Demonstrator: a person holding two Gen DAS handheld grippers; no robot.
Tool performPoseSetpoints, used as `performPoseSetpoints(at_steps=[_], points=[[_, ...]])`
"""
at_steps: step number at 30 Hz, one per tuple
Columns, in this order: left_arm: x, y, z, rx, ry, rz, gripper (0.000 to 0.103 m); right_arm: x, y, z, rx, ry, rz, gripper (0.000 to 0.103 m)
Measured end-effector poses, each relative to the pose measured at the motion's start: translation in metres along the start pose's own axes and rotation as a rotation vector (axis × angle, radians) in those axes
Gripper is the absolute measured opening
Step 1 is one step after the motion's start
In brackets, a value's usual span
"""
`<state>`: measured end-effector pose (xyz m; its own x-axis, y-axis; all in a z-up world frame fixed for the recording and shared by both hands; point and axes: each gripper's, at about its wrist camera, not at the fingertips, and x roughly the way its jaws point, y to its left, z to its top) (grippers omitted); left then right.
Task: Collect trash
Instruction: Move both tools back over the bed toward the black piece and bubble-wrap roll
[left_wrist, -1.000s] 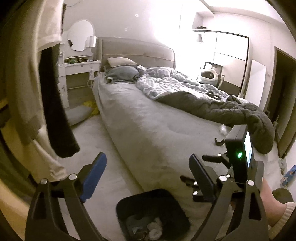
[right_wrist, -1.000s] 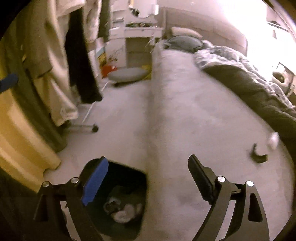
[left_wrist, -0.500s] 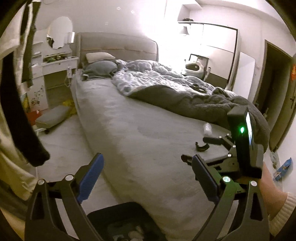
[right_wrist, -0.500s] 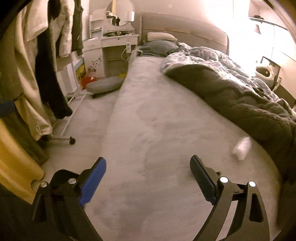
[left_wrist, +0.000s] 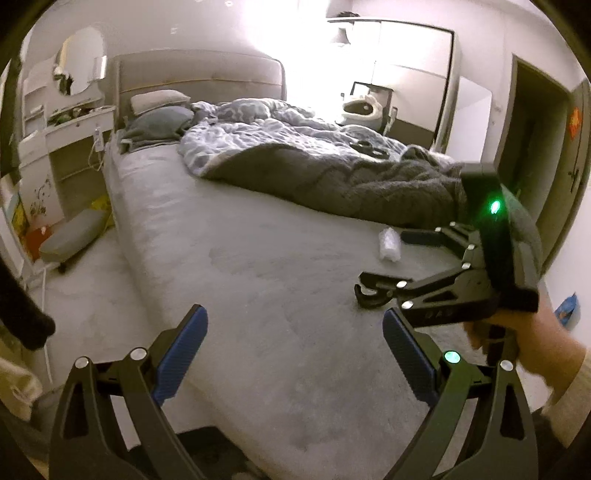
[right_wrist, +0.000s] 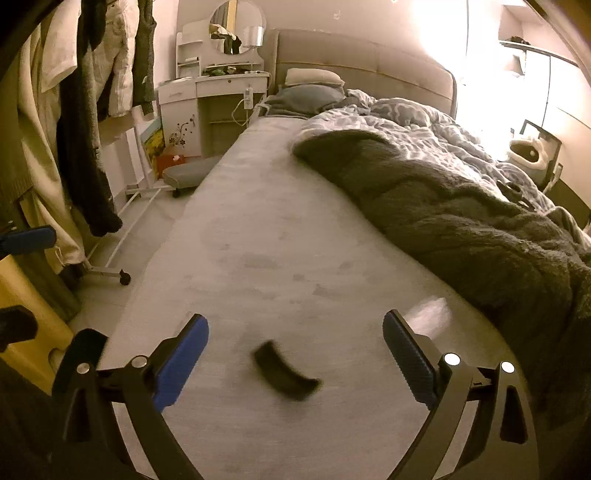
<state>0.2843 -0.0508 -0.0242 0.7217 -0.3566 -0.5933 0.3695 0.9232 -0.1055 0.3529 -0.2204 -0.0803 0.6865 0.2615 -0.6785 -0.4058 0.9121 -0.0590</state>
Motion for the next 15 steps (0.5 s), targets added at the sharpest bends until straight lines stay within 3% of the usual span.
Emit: performPoseSetpoints(at_steps=[15], points=[[0.084, -0.050, 0.007, 0.031, 0.095, -0.089, 0.097, 0.014, -0.090, -0.016, 0.020, 0.010, 0.031, 0.098]])
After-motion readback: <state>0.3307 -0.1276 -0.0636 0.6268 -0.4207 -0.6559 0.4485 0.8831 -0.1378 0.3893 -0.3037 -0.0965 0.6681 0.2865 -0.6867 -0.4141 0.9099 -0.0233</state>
